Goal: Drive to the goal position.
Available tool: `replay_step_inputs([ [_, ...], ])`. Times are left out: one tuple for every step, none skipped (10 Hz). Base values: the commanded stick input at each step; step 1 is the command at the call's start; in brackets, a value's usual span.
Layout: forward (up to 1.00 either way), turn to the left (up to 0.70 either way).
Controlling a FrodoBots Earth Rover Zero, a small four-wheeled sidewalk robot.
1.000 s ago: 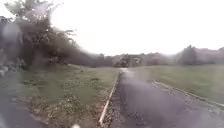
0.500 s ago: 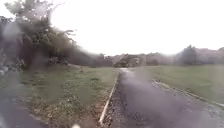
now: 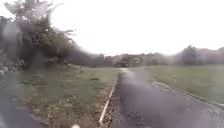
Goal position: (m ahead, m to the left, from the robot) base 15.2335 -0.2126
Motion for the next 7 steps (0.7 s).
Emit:
replay_step_inputs([
  [0.00,-0.70],
  [0.00,-0.70],
  [0.00,-0.70],
  [0.00,-0.70],
  [0.00,-0.70],
  [0.00,-0.70],
  [0.00,-0.70],
])
